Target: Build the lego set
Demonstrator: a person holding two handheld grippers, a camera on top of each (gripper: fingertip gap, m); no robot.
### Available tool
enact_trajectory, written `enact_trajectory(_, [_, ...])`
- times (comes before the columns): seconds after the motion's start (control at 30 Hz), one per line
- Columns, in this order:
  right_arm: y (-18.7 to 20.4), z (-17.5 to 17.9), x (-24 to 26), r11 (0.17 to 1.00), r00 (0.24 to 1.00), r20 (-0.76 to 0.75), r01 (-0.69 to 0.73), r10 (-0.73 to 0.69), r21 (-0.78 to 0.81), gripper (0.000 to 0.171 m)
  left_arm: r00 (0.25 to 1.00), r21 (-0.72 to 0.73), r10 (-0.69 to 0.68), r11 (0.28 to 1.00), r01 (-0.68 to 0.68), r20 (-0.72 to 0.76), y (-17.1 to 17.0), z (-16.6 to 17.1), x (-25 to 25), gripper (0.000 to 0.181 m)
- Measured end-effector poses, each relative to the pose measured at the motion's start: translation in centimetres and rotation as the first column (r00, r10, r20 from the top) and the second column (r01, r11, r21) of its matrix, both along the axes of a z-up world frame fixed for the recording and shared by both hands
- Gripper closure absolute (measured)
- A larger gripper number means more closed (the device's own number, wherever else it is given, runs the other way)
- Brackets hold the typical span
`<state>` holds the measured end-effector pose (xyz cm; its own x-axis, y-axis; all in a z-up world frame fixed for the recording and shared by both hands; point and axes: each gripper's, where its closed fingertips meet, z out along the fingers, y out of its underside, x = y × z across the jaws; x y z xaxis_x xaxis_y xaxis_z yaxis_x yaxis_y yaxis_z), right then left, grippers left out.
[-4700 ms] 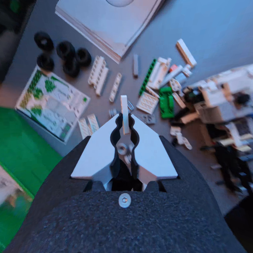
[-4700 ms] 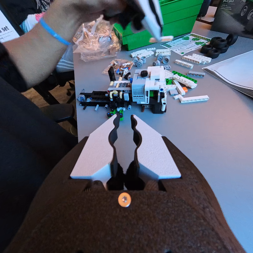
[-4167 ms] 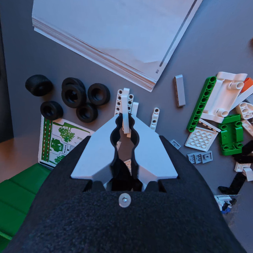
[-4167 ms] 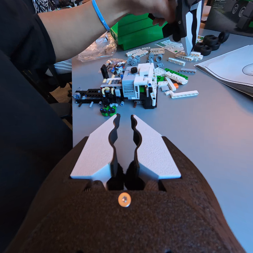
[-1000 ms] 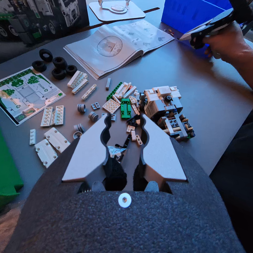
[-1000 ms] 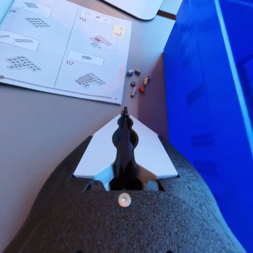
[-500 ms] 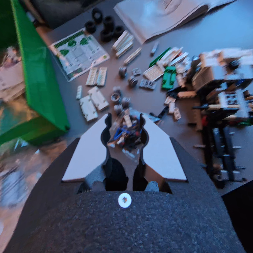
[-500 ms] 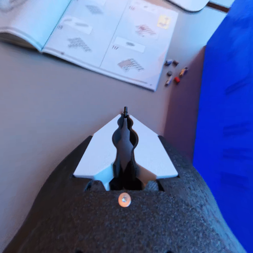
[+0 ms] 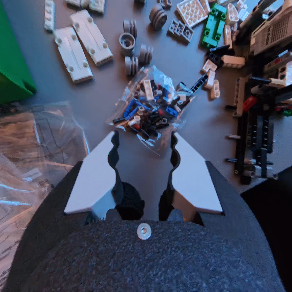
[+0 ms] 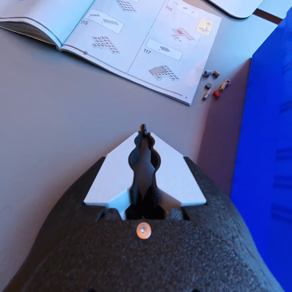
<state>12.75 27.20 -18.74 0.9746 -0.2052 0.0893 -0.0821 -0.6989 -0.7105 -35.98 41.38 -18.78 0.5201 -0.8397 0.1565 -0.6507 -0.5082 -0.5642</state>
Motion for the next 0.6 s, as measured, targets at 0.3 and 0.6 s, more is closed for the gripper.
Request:
enact_trajectory(0.3, [0.7,2.8,-2.6,0.993,0.999,-0.022,-0.041,0.043,0.113,0.147,0.999,-0.031,0.006,0.999,-0.005,0.039,-0.8,-0.4,0.6,0.177])
enact_trajectory(0.6, [-1.7,2.8,-7.4,0.981,0.986,-0.076,-0.135,0.146,0.139,0.147,0.997,0.055,0.055,0.997,-0.058,0.06,0.3,2.8,-1.0,0.179])
